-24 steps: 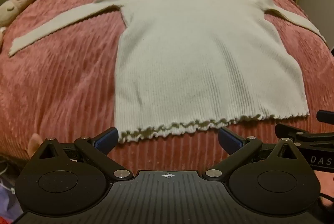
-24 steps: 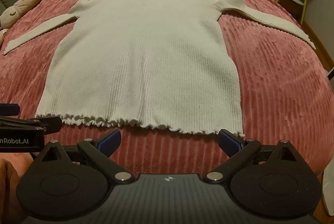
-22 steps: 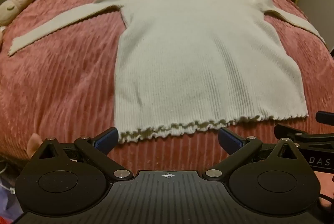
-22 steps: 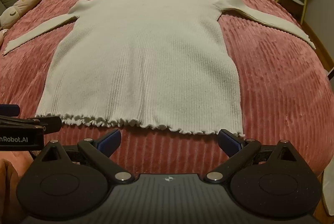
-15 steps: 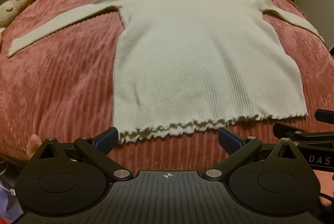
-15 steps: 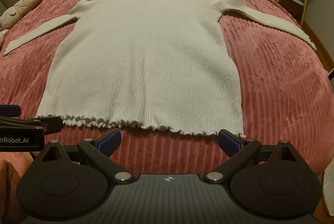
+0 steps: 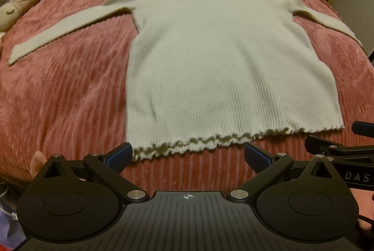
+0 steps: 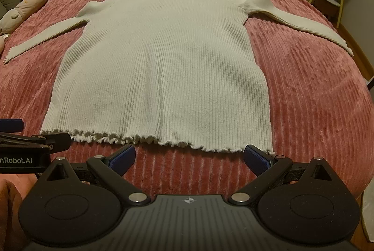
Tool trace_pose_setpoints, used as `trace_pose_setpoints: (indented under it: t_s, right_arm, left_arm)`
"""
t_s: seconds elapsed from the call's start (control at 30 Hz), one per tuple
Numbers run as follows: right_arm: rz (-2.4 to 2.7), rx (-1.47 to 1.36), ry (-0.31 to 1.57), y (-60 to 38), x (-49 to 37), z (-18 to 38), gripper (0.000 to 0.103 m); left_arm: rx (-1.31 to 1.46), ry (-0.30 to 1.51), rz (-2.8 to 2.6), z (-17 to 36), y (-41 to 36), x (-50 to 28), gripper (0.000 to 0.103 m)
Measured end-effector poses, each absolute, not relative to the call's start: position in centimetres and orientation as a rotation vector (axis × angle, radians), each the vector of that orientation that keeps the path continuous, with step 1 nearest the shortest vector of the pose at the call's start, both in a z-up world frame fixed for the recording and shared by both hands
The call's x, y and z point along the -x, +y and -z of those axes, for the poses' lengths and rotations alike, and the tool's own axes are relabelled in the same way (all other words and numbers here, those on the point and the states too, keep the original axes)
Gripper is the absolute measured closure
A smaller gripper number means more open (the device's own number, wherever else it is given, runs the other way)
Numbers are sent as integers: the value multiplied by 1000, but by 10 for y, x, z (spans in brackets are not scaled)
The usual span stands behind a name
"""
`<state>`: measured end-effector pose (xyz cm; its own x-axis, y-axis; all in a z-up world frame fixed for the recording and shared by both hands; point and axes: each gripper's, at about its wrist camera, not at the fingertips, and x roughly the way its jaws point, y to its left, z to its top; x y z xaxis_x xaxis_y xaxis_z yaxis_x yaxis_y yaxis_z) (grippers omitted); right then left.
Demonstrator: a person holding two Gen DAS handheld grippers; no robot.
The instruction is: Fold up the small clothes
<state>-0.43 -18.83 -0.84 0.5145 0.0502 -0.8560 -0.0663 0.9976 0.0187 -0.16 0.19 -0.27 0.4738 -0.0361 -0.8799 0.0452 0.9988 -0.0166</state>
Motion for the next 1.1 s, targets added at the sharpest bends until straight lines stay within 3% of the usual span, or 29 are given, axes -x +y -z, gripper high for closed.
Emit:
trace_pose_setpoints:
  t_s: [1.1]
  right_arm:
    - [-67, 1, 1011, -191, 6, 7, 4]
  left_arm:
    - [0, 1083, 52, 4, 3, 3, 0]
